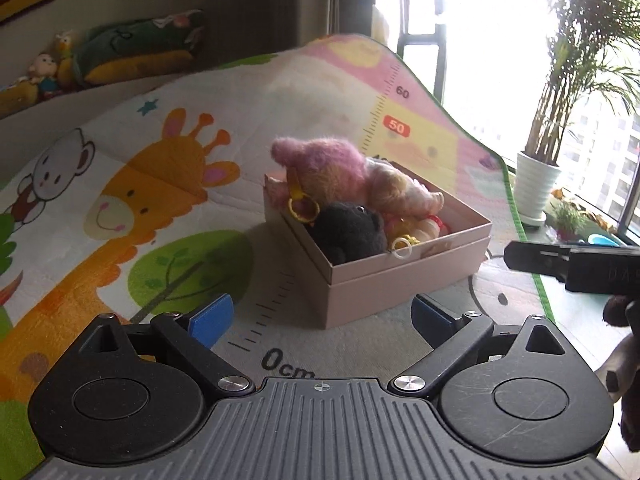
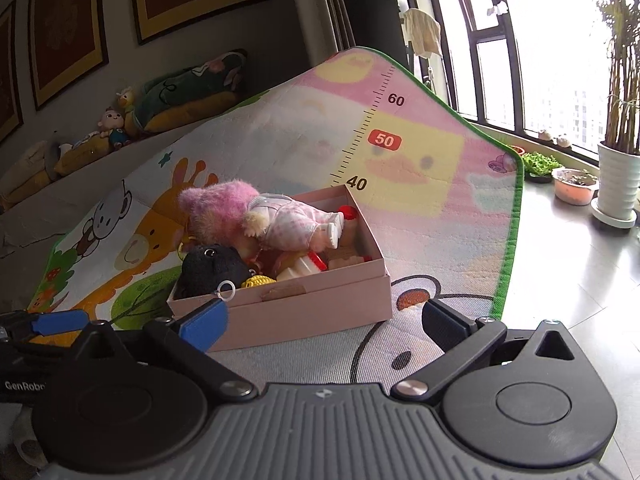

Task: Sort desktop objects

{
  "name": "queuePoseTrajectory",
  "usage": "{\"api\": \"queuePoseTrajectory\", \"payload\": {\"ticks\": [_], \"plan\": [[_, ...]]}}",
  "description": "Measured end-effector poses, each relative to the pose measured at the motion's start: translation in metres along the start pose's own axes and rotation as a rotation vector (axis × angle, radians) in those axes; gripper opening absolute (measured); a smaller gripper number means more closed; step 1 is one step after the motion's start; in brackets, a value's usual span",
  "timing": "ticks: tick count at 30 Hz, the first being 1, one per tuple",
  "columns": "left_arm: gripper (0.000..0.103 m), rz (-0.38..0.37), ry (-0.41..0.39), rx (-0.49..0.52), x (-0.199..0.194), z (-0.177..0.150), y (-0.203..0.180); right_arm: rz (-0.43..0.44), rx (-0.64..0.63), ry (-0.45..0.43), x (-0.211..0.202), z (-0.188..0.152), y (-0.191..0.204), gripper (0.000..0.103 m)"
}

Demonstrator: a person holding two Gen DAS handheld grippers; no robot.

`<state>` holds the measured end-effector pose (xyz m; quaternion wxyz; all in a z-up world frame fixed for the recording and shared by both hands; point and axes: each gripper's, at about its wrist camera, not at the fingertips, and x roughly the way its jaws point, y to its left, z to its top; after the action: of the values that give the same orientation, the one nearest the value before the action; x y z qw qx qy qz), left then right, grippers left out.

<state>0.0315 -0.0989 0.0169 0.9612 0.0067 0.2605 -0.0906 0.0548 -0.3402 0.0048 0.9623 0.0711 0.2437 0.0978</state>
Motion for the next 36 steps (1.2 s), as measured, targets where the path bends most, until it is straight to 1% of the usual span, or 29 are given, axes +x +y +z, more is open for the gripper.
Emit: {"api": "queuePoseTrajectory", "payload": {"ticks": [3, 5, 9, 13, 20, 28, 36], "plan": [[0.099, 0.008, -0.037, 0.033, -0.012, -0.006, -0.008, -0.033, -0.018, -0.006, -0.007, -0.018, 0.004, 0.103], [0.099, 0.005, -0.038, 0.056, -0.015, -0.010, -0.012, -0.056, -0.012, -0.003, -0.009, -0.027, 0.005, 0.103], [0.099, -0.011, 0.018, 0.074, -0.010, -0.018, -0.018, -0.101, 0.011, 0.008, -0.013, -0.042, 0.007, 0.103], [0.099, -0.005, 0.063, 0.074, -0.003, -0.023, -0.020, -0.134, 0.029, 0.022, -0.015, -0.054, 0.007, 0.103], [0.099, 0.005, 0.072, 0.067, -0.002, -0.027, -0.019, -0.137, 0.049, 0.057, -0.014, -0.058, 0.000, 0.103], [0.100, 0.010, 0.077, 0.057, -0.001, -0.026, -0.017, -0.129, 0.002, 0.025, -0.021, -0.049, 0.008, 0.103], [0.100, 0.009, 0.087, 0.054, -0.001, -0.027, -0.016, -0.142, -0.015, 0.025, -0.019, -0.046, 0.006, 0.103]]}}
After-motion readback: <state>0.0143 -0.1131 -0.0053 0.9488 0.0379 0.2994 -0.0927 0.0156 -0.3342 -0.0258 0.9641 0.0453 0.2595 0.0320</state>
